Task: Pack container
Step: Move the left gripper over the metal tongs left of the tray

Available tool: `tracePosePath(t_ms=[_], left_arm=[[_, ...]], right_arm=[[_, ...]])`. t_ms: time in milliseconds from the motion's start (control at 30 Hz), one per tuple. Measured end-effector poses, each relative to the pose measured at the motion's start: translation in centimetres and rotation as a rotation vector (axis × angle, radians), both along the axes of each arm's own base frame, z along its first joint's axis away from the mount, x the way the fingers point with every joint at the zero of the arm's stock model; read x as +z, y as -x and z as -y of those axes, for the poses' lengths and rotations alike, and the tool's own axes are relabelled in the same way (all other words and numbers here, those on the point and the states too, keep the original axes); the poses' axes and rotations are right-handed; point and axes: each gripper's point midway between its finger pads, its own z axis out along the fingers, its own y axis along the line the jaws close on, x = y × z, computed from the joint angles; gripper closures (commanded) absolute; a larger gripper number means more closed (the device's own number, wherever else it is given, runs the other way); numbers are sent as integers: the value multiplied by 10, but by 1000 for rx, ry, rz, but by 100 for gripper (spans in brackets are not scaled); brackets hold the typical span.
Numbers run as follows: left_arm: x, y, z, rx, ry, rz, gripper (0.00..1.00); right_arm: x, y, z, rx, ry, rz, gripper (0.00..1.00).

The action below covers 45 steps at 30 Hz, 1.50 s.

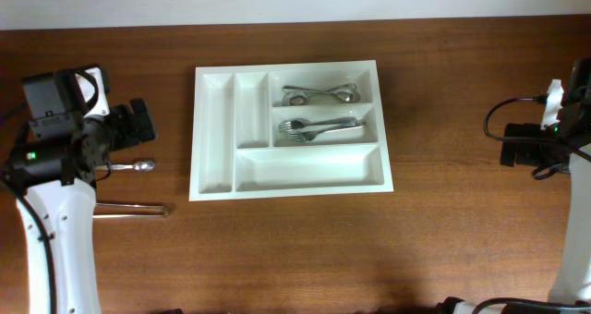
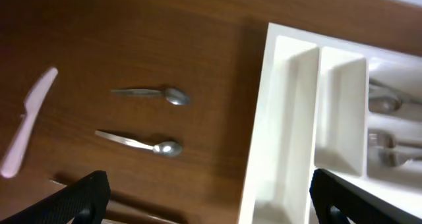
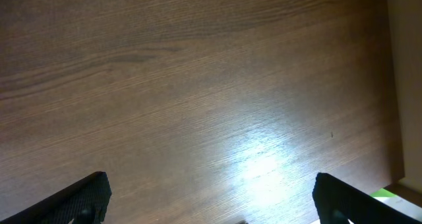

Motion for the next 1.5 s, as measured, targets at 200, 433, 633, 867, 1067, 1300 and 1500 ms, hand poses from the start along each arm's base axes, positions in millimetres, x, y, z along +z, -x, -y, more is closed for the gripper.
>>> tracePosePath(t_ms=[200,433,633,867,1067,1300,1500], left_arm=[[-22,40,-35,572,221,-97,1],[-24,55,-60,915,348,-45,1],[-40,95,-58,1085,324,-176,1],[-64,122,-59,1394,372,-279,1],[-82,107,-55,1410,425,-324,1],[-105,92,-53,1384,434,-427,1],[-127,77,-64,1335,363,-488,1]], right_arm=[[0,0,0,1,0,0,1],[0,0,0,0,0,0,1],[0,0,0,1,0,0,1],[0,0,0,0,0,0,1],[0,0,0,0,0,0,1],[0,0,0,0,0,0,1],[0,0,0,1,0,0,1]])
